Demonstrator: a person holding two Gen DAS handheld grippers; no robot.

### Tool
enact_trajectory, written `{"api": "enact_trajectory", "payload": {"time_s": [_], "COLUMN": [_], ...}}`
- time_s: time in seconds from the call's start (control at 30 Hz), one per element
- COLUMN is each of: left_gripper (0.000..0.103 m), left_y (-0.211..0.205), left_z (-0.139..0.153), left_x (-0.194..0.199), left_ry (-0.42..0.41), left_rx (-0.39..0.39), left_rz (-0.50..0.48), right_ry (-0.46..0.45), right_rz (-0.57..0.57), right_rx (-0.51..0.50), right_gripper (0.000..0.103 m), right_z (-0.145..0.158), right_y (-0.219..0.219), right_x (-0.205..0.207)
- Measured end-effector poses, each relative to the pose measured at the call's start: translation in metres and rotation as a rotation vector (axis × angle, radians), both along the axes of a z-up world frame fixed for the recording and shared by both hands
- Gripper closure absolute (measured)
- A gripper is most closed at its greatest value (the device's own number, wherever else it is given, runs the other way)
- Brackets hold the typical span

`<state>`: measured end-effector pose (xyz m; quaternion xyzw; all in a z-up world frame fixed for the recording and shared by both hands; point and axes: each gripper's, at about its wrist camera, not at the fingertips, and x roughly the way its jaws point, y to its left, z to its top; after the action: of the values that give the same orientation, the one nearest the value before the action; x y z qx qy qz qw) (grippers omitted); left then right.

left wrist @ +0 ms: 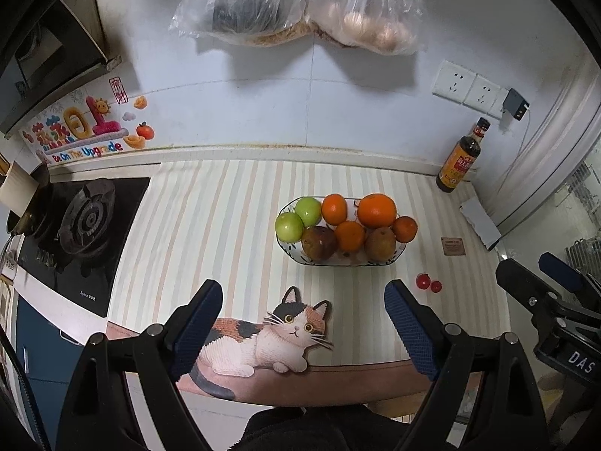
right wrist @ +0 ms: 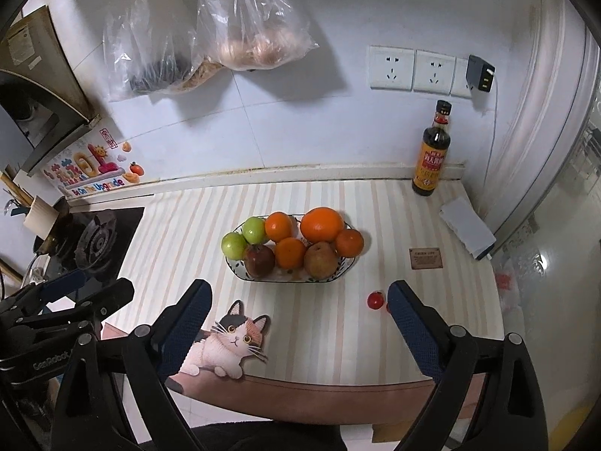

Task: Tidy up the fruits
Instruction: 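Move both tools toward the two red tomatoes on the counter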

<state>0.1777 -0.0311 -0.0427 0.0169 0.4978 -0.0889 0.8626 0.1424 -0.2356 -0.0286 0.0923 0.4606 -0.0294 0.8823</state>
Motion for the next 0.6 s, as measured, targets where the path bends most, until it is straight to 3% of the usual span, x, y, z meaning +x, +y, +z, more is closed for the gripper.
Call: {"api": "enact_trajectory", "payload": {"time_s": [0.3,0.47,0.6], "left_gripper": [0.015,0.015,0.008], "left_y": [-0.014,-0.034,-0.066], "left_z": [-0.022,-0.046,-0.076], "left_x": [0.024,0.049,0.071], "left_ry": [0.038,0.058,0.092], "left_rx": [0.018,0.062,0.133], "left_rz": [0.009,0.001,-0.056], "right_ry": [0.056,0.127,0.189], "right_rz": [-0.046,-0.114,-0.18], "right_rx": [0.051,0.094,0.113], "right_gripper": [0.006,0.006,0.006], "right_z": [-0.032,-0.075,-0.117], "right_y": [-0.03,-0.071,-0.109], "right_x": [0.018,0.034,0.04]}}
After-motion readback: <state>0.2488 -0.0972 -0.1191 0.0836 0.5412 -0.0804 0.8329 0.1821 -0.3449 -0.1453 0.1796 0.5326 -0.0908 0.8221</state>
